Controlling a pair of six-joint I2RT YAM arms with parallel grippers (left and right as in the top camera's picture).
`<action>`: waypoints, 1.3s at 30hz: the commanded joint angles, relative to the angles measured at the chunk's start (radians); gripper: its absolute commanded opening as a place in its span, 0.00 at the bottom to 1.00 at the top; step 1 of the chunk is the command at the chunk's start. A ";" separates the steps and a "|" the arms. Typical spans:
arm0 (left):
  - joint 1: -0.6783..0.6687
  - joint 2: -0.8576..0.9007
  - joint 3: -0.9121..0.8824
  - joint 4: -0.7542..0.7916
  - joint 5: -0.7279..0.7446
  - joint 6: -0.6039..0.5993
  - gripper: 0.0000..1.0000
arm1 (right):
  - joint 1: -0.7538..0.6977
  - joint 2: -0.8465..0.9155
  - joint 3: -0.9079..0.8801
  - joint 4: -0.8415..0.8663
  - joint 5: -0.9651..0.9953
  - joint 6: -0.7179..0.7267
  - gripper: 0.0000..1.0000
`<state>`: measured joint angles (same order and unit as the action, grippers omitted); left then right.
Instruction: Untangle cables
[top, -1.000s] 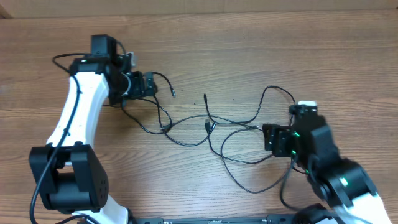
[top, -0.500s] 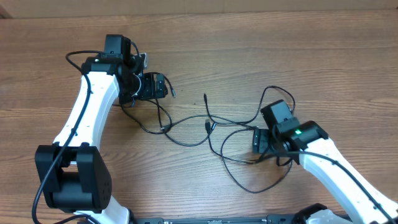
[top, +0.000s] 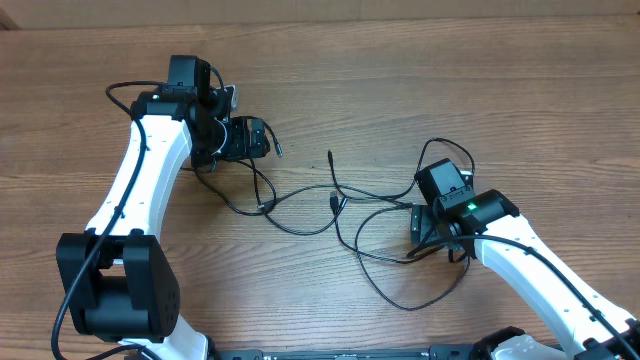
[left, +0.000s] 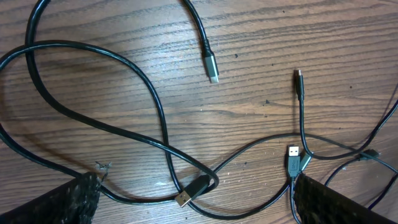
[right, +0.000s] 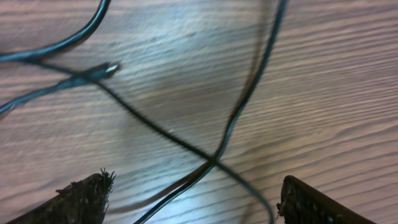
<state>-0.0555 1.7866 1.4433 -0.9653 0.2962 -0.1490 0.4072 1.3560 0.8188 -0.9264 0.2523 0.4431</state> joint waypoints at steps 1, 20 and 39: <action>0.000 0.009 -0.001 0.002 0.008 0.022 0.99 | 0.001 -0.005 -0.002 0.022 0.109 -0.048 0.88; 0.000 0.009 -0.001 0.002 0.008 0.022 0.99 | -0.067 -0.002 -0.104 0.116 -0.008 -0.191 0.86; 0.000 0.009 -0.001 0.002 0.008 0.022 1.00 | -0.067 -0.004 -0.135 0.083 -0.226 -0.190 0.04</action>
<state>-0.0555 1.7866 1.4433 -0.9653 0.2966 -0.1490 0.3466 1.3560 0.6712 -0.8471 0.0654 0.2535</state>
